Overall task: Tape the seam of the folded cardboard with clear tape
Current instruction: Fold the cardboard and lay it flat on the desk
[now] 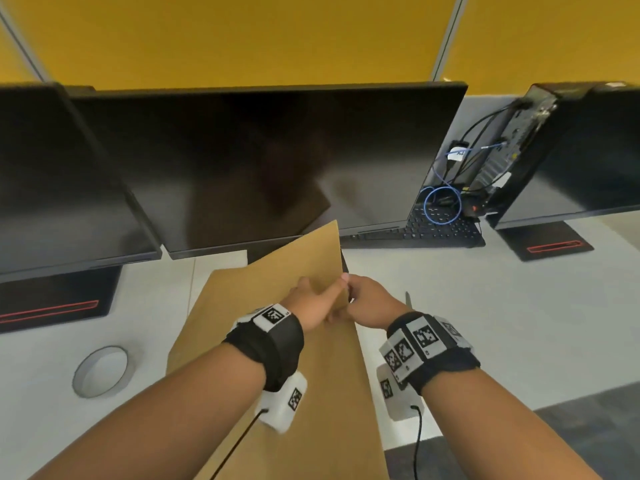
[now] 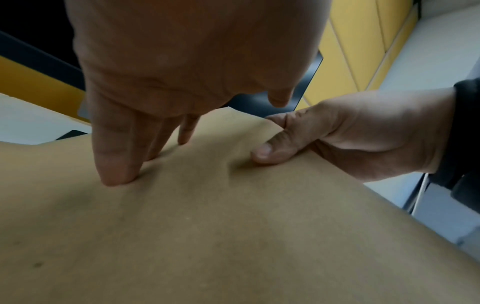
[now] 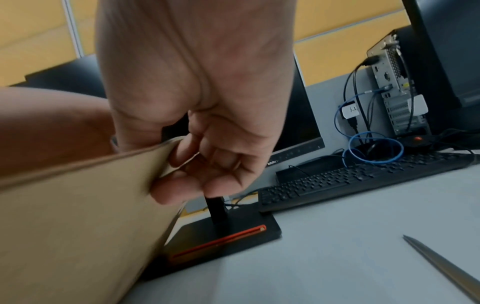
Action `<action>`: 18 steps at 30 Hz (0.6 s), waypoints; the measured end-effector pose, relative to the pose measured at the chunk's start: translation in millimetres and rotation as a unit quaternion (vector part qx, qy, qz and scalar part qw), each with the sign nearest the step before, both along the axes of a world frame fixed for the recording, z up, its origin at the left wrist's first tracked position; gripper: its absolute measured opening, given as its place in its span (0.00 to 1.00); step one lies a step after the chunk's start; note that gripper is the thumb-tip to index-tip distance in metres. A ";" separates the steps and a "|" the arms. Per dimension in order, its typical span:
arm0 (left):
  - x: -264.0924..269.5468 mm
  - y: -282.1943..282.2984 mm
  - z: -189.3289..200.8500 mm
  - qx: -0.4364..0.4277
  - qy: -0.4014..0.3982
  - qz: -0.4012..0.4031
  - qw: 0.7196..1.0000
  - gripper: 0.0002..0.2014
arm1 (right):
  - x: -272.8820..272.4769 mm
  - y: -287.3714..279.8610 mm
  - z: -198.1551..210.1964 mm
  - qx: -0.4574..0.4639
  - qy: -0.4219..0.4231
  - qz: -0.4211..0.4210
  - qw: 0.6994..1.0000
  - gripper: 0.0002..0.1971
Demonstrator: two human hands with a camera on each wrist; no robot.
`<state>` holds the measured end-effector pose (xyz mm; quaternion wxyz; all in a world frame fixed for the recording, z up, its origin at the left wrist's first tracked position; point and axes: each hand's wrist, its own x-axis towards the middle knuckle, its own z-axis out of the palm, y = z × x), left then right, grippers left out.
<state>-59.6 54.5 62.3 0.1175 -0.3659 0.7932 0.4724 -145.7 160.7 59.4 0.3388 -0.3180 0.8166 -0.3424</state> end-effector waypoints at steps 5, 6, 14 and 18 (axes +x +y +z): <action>10.8 13.7 27.2 0.079 0.094 0.052 0.991 0.46 | 19.0 11.1 25.2 -0.044 0.029 0.016 0.998 0.13; 13.8 15.0 32.7 0.096 0.107 0.060 0.988 0.46 | 23.7 14.6 30.9 -0.053 0.029 0.015 0.998 0.15; 49.4 19.3 72.9 0.155 0.208 0.085 0.962 0.47 | 66.5 17.2 71.1 -0.194 0.067 0.048 0.977 0.20; 62.8 24.6 104.9 0.166 0.263 0.117 0.943 0.29 | 70.0 12.6 94.2 -0.229 0.064 0.097 0.966 0.18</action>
